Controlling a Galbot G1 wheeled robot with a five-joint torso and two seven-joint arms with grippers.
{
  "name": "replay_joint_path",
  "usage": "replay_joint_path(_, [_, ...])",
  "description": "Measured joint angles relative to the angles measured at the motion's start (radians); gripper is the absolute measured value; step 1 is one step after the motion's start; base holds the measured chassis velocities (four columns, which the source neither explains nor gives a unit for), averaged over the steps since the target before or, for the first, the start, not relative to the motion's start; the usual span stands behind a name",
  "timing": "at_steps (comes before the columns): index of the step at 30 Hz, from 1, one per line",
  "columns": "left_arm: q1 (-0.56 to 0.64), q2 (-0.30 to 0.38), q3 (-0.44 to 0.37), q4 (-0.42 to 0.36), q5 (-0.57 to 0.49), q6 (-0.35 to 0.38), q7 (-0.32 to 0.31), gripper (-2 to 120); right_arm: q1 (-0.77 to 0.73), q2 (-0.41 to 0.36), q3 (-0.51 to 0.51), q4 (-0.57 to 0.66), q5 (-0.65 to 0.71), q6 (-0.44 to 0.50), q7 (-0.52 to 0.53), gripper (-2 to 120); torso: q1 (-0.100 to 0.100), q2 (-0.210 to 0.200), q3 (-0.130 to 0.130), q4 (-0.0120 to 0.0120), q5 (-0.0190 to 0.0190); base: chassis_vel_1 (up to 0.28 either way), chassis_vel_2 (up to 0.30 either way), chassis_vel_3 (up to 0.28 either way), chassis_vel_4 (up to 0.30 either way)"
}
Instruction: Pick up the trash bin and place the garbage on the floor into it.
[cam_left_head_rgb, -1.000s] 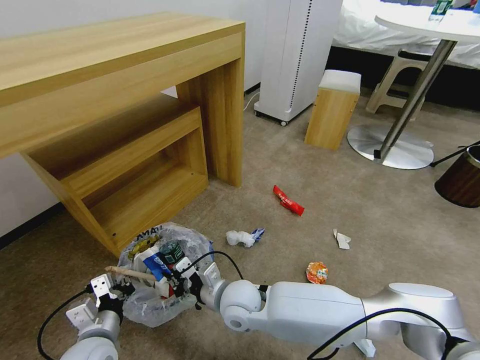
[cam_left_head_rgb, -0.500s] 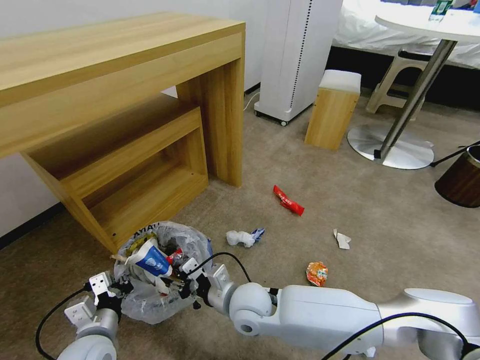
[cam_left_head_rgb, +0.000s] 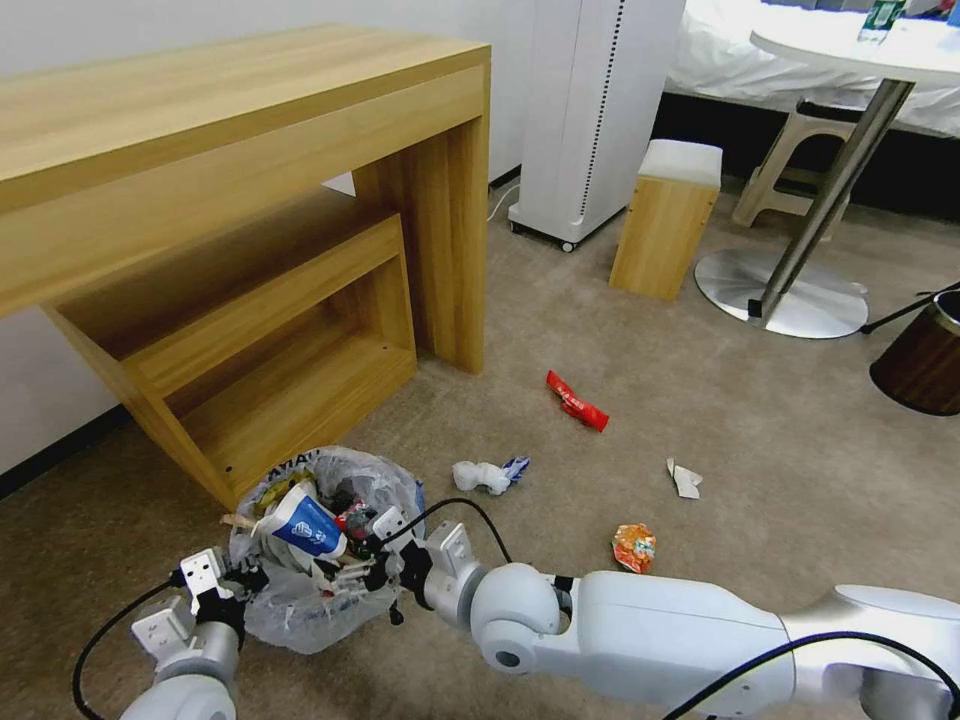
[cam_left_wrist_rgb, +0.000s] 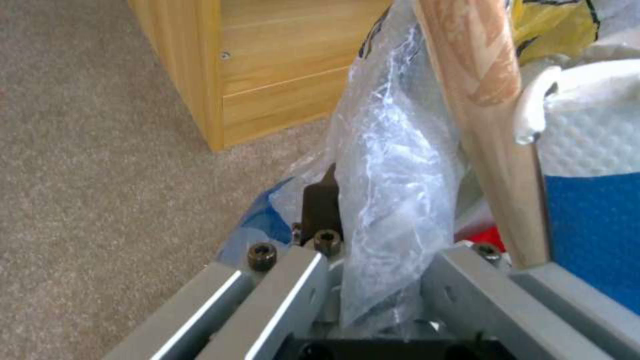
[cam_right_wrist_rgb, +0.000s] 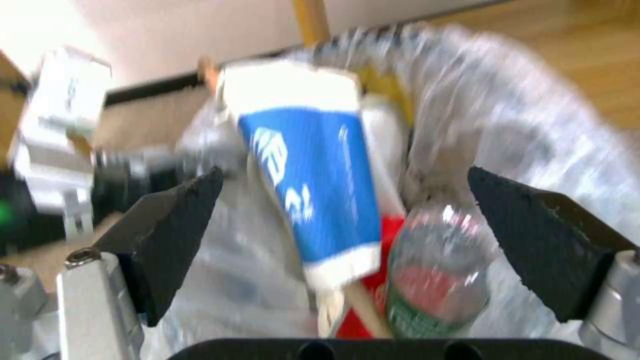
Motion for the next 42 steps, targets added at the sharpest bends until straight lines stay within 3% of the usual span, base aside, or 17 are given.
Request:
replay_joint_path(8, [0.005,0.002,0.001,-0.004,0.0,0.004,0.0,1,-0.036,-0.028,0.141,0.033,0.0,0.029,0.002,92,0.0,0.0,0.0,0.0002,0.0001,0.0,0.0,0.0,0.0])
replay_joint_path(11, [0.011,0.015,-0.002,-0.017,-0.007,0.012,0.0,1,-0.077,-0.086,0.285,0.051,-0.001,0.039,0.017,92,0.0,0.0,0.0,0.0,0.0002,0.0,0.0,0.0,0.0])
replay_joint_path(12, [0.011,0.015,-0.002,-0.017,-0.007,0.012,0.0,1,-0.077,-0.086,0.285,0.051,-0.001,0.039,0.017,92,0.0,0.0,0.0,0.0,0.0002,0.0,0.0,0.0,0.0])
replay_joint_path(15, [0.014,0.027,-0.002,-0.026,-0.011,0.016,0.0,1,-0.13,-0.15,0.467,0.071,-0.016,0.044,0.028,97,0.0,0.0,0.0,-0.0002,0.0,0.0,0.0,0.0,0.0])
replay_joint_path(17, [0.014,0.029,-0.002,-0.028,-0.011,0.017,0.0,1,-0.14,-0.161,0.497,0.074,-0.021,0.044,0.029,97,0.0,0.0,0.0,0.0,0.0003,0.0,0.0,0.0,0.0])
replay_joint_path(20, [0.018,0.041,0.002,-0.032,-0.009,0.019,0.004,1,-0.238,-0.235,0.732,0.077,-0.078,0.032,0.071,100,0.0,0.0,0.0,0.0,0.0005,0.0,0.0,0.0,0.0])
replay_joint_path(21, [0.018,0.041,0.002,-0.032,-0.009,0.019,0.004,1,-0.238,-0.235,0.732,0.077,-0.078,0.032,0.071,100,0.0,0.0,0.0,0.0,0.0005,0.0,0.0,0.0,0.0])
replay_joint_path(23, [0.019,0.045,0.005,-0.032,-0.008,0.019,0.006,1,-0.306,-0.258,0.84,0.068,-0.131,0.025,0.104,100,0.0,0.0,0.0,0.0,0.0,0.0,0.0,0.0,0.0])
replay_joint_path(27, [0.03,0.041,0.004,-0.032,0.008,0.019,0.016,1,-0.426,-0.284,0.96,0.051,-0.197,0.022,0.125,100,0.0,0.0,0.0,-0.0005,0.0004,0.0,0.0,0.0,0.0])
replay_joint_path(31, [0.052,0.022,-0.002,-0.043,0.025,0.017,0.02,1,-0.495,-0.291,1.021,0.035,-0.214,0.028,0.131,100,0.0,0.0,0.0,0.0005,0.0004,0.0,0.0,0.0,0.0])
replay_joint_path(42, [0.056,0.036,0.002,-0.051,0.031,0.017,0.021,1,-0.59,-0.276,1.116,-0.001,-0.257,0.048,0.157,100,0.0,0.0,0.0,0.0001,0.0001,0.0,0.0,0.0,0.0])
